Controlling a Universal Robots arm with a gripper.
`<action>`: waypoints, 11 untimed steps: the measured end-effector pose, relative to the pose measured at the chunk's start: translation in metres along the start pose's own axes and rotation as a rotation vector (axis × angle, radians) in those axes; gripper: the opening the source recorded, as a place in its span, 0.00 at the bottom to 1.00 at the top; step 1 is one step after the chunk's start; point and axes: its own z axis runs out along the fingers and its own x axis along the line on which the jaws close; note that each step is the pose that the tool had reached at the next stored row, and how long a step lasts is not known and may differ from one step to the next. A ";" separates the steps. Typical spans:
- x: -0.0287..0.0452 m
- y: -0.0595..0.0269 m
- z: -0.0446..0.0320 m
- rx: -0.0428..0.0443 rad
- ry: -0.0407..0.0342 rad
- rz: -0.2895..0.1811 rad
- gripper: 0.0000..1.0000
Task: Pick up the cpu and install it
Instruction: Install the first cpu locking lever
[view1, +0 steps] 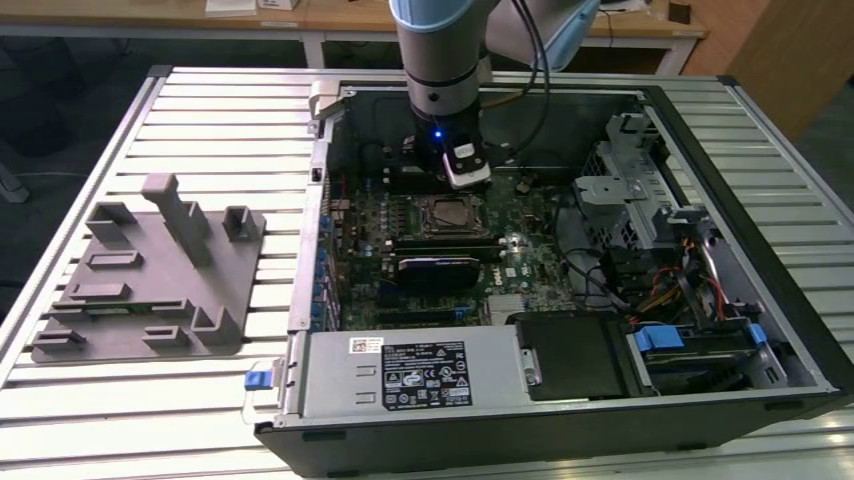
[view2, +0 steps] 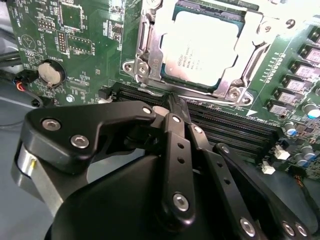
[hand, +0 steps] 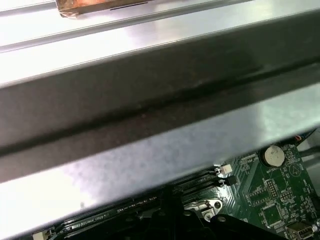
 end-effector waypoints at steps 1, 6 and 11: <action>0.0000 0.0000 0.0000 0.0003 -0.0004 0.002 0.11; 0.0001 -0.0001 0.0008 0.0024 -0.0015 0.003 0.11; 0.0002 -0.0003 0.0014 0.0064 -0.0029 0.002 0.11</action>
